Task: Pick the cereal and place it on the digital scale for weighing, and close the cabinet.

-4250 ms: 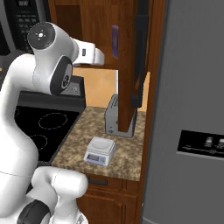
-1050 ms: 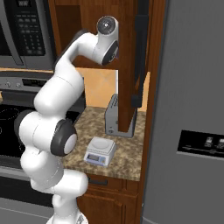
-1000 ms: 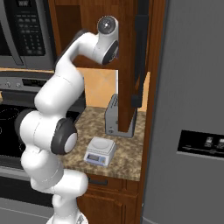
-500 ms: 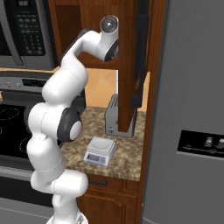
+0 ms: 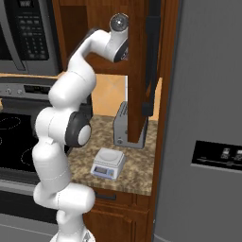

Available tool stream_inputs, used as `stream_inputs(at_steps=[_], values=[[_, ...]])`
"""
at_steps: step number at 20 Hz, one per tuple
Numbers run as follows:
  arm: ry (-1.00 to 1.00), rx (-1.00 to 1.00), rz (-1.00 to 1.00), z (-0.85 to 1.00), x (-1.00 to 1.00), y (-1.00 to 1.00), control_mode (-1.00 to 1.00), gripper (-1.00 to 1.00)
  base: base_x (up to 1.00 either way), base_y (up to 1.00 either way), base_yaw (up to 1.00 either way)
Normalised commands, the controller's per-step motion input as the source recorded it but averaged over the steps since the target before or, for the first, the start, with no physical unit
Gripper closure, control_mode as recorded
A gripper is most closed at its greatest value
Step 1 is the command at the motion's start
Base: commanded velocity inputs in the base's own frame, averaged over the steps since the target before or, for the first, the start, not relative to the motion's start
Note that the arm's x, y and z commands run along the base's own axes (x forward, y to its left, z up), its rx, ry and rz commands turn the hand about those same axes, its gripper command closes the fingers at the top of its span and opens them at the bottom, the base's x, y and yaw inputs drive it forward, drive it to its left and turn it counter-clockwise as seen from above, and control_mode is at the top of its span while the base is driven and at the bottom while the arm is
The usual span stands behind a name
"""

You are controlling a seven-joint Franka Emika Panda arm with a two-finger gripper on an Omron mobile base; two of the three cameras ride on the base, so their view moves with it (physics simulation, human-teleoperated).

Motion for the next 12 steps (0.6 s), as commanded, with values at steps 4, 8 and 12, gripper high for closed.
stream_inputs(at_steps=[4,8,12], values=[[0.0,0.0,0.0,0.0,0.03,0.28,-1.0,1.0,0.0,0.0,0.0],[-0.03,0.0,0.0,-0.04,0.01,0.3,-1.0,1.0,0.0,0.0,0.0],[-0.45,0.0,0.0,-0.5,-0.28,0.53,-1.0,1.0,0.0,0.0,0.0]])
